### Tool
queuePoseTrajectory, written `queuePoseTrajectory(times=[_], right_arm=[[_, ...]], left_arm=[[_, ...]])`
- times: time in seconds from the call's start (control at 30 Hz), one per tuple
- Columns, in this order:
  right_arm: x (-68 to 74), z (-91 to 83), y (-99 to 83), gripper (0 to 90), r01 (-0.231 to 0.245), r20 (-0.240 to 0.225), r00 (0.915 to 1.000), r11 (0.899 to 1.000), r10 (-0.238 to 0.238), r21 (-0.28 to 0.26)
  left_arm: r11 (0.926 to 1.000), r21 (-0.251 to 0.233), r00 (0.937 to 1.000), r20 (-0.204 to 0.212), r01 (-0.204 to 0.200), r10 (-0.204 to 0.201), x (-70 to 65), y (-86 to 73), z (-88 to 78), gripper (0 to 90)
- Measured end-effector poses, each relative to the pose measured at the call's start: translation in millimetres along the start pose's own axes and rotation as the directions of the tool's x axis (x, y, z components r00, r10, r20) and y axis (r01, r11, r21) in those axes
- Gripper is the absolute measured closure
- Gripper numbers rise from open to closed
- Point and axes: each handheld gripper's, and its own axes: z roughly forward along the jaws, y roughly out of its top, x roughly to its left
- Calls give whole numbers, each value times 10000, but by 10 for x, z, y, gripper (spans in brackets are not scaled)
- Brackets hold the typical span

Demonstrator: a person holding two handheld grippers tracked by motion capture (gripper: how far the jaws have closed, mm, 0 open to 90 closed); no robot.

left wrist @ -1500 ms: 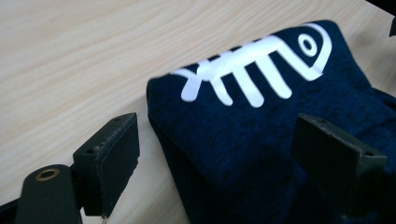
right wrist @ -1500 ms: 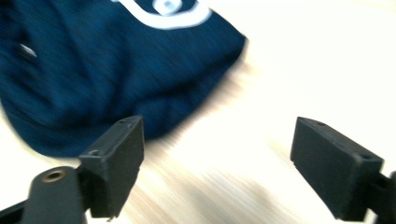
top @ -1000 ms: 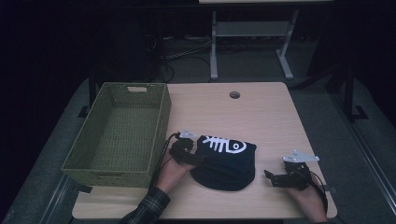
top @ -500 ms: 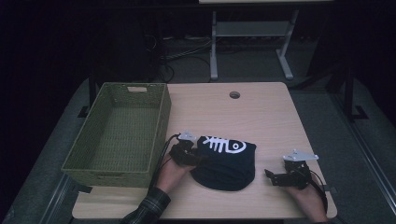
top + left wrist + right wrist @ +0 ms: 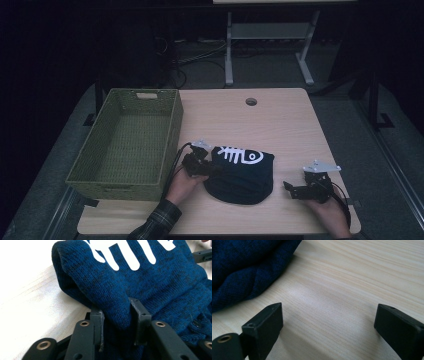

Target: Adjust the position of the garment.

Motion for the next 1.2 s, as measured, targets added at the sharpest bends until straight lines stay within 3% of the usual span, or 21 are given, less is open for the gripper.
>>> queuePoseTrajectory(times=[0.3, 0.47, 0.93, 1.2], right_arm=[[0, 0, 0, 80, -1, 3, 10000, 10000, 1, 3], [0, 0, 0, 80, 2, 4, 10000, 10000, -2, 3], [0, -1, 0, 80, -9, -15, 10000, 10000, 9, 8], [-2, 1, 0, 80, 18, 0, 10000, 10000, -18, -14]], left_arm=[[9995, 115, 9992, -282, -284, 287, -59, 46, -26, 719], [9992, 113, 9990, -223, -389, 391, -91, 83, -90, 721], [9940, -552, 9955, -101, -941, 937, -301, 274, -381, 718], [9833, -1217, 9907, -119, -1356, 1352, -418, 389, -637, 718]])
